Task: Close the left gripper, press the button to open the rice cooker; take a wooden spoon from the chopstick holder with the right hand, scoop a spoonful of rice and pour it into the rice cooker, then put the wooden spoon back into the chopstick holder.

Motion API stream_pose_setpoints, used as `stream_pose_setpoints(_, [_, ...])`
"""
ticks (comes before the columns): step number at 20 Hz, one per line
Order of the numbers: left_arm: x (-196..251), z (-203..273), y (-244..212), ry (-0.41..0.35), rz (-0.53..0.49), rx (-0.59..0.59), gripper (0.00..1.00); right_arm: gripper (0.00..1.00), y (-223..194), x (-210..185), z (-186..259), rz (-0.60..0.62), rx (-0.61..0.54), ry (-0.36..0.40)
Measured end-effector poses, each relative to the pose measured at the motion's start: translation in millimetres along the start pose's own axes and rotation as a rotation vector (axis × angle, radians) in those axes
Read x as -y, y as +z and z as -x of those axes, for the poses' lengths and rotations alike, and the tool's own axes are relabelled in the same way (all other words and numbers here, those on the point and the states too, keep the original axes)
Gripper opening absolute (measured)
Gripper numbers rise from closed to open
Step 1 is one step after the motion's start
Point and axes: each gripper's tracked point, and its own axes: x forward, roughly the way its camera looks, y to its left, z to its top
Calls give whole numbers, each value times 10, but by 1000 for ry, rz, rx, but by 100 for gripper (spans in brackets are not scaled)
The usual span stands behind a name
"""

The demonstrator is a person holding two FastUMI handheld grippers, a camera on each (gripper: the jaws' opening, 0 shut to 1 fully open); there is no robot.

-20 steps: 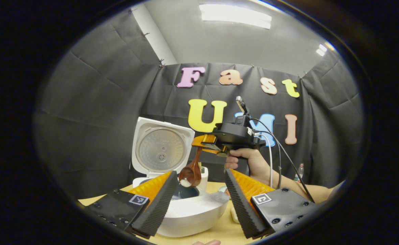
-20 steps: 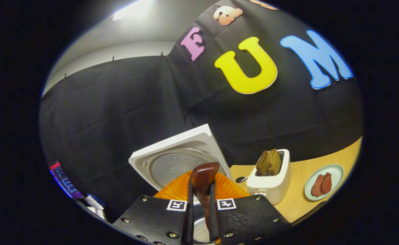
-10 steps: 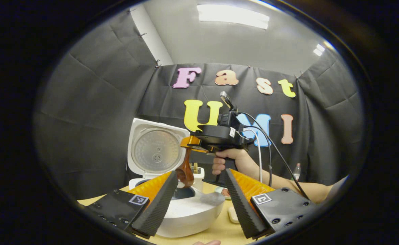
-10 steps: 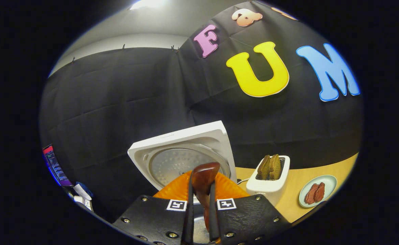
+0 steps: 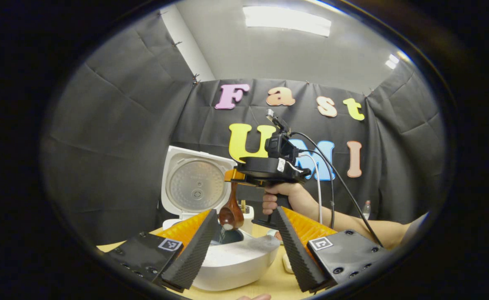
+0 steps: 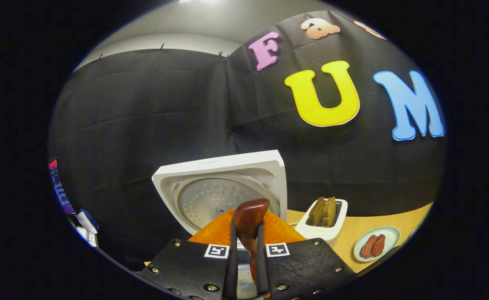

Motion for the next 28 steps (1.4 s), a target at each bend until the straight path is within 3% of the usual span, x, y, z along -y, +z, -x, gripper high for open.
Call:
stream_pose_setpoints(16, [-46, 38, -15, 11, 21, 0, 96, 18, 73, -196, -44, 93, -19, -23])
stream_pose_setpoints(28, [-37, 49, 13, -2, 16, 6, 96, 18, 223, -353, 27, 230, 10, -48])
